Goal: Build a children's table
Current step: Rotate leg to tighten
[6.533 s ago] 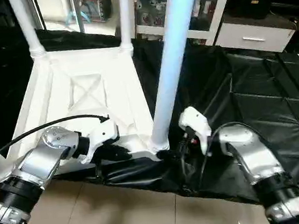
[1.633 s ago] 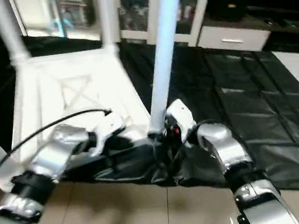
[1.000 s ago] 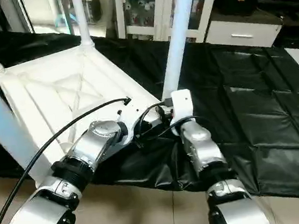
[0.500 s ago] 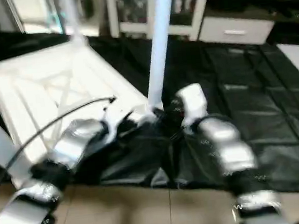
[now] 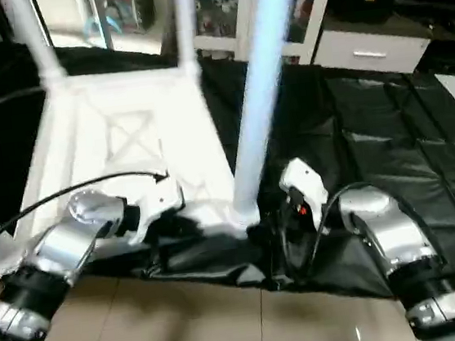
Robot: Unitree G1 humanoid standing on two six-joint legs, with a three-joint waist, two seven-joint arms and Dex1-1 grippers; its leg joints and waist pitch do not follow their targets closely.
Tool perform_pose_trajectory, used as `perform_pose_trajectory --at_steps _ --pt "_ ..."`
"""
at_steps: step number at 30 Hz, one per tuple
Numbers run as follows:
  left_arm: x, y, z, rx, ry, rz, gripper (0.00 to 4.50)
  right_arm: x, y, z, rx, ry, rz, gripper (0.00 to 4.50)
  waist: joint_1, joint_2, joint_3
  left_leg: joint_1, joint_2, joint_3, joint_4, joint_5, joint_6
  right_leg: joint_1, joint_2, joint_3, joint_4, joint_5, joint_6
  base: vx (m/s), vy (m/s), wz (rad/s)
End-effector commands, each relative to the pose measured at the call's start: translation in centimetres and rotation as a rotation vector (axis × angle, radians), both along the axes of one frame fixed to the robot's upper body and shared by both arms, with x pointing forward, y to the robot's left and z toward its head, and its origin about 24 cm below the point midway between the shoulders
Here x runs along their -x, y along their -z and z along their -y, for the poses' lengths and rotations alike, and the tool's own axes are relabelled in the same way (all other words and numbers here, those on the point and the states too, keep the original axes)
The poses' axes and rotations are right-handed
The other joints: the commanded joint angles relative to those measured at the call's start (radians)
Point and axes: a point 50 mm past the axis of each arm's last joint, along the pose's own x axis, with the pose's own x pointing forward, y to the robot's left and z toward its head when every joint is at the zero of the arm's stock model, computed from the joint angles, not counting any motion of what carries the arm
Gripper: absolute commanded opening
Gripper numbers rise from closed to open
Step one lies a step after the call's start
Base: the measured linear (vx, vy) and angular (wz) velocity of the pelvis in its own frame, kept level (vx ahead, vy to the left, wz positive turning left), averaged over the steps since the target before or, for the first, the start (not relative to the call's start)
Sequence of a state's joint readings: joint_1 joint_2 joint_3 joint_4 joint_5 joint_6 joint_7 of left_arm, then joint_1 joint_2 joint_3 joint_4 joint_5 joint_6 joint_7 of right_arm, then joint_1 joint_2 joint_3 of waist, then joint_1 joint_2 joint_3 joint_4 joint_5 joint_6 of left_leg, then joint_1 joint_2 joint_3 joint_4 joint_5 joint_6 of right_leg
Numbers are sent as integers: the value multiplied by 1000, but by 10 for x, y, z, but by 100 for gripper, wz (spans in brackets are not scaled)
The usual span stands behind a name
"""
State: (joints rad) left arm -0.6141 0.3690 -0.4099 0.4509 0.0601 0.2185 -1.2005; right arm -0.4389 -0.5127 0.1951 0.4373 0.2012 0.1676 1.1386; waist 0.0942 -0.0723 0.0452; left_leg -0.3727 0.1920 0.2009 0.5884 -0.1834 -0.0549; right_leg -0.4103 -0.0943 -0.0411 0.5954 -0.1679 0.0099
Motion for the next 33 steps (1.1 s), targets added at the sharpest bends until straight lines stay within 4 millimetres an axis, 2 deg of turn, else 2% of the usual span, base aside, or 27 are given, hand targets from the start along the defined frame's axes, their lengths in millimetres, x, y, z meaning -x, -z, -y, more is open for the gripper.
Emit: perform_pose_trajectory --at_steps 1,10,12,19,21,23,26,33 --pt "12 14 8 -42 80 -70 0 -1 -3 0 16 -34 15 446 -4 -1 -54 22 46 -14 -76 -244 26 34 -51 31 -61 -214 -228 0 0 0" --pt "15 13 8 -57 96 -80 0 -7 -5 -10 4 -110 19 446 -4 -4 -59 19 42 -14 -71 -194 40 42 -48 30 -50 -135 -250 0 0 0" --pt "16 14 7 -61 97 -85 0 -7 -5 -10 0 -117 19 417 -4 -2 -60 20 42 -13 -69 -182 45 42 -48 30 -48 -119 -256 0 0 0" --pt "18 15 4 -72 95 -99 0 -6 -7 -6 -28 -139 5 370 -3 -3 -61 21 42 -13 -67 -170 55 44 -47 29 -45 -106 -265 0 0 0" --pt "18 15 4 -73 94 -101 0 -6 -6 -6 -34 -141 0 342 -2 -1 -61 21 42 -13 -67 -174 55 44 -47 29 -46 -113 -266 0 0 0" --pt "19 15 4 -75 96 -105 0 -6 -6 -6 -47 -138 -5 335 -3 1 -61 22 42 -13 -67 -178 53 44 -47 29 -45 -112 -268 0 0 0" --pt "20 16 4 -80 100 -112 0 -6 -5 -7 -58 -137 -9 298 -3 -1 -62 23 42 -13 -66 -174 52 44 -47 29 -45 -104 -272 0 0 0" --pt "20 16 4 -83 100 -116 0 -5 -4 -7 -69 -148 -25 250 -3 -3 -62 22 42 -13 -65 -171 55 45 -46 29 -44 -103 -273 0 0 0"
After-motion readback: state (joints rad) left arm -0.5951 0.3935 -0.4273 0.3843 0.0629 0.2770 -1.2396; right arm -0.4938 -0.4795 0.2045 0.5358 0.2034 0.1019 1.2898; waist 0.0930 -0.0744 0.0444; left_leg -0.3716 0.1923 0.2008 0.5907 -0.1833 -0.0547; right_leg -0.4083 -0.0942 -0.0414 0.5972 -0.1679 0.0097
